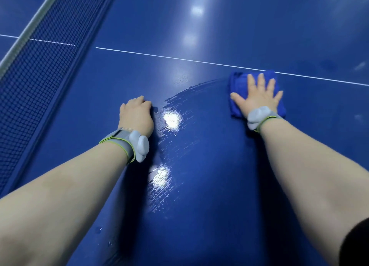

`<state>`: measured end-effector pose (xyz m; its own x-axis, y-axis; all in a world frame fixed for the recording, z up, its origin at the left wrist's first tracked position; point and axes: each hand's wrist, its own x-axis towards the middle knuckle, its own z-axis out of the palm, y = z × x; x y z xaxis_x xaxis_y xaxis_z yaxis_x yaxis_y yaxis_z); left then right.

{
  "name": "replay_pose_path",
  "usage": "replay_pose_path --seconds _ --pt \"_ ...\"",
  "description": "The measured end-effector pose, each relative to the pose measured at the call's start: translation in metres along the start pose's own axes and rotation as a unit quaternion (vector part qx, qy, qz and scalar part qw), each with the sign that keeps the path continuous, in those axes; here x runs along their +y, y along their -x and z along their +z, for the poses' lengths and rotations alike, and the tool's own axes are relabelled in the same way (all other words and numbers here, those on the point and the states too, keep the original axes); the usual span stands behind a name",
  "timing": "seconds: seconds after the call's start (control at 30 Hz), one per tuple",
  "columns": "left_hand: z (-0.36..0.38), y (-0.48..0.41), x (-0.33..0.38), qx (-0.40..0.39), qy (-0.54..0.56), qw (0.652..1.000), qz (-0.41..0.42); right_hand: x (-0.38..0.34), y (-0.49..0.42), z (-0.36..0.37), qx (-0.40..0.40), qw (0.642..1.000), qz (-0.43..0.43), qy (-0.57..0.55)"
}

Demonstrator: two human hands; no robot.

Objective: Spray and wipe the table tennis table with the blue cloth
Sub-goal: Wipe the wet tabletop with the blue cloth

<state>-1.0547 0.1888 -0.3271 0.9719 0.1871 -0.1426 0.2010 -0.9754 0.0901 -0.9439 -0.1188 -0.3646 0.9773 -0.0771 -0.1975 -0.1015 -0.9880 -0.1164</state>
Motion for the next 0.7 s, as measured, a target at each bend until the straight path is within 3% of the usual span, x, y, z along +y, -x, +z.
replay_pose_path --seconds 0.13,0.3,0.47,0.7 --pt "-0.006 -0.007 -0.001 -0.065 -0.055 0.996 -0.022 0.019 -0.010 -0.006 0.034 0.991 0.125 -0.034" --pt "-0.012 -0.010 -0.003 -0.068 -0.064 0.995 -0.017 0.007 -0.020 -0.004 0.032 0.989 0.144 -0.006" --pt "-0.014 -0.010 -0.006 -0.076 -0.087 0.993 -0.007 -0.030 -0.030 -0.002 0.026 0.998 0.064 -0.001" --pt "-0.008 -0.012 -0.026 -0.086 -0.057 0.994 0.033 -0.149 -0.013 0.014 -0.001 0.990 -0.136 0.041"
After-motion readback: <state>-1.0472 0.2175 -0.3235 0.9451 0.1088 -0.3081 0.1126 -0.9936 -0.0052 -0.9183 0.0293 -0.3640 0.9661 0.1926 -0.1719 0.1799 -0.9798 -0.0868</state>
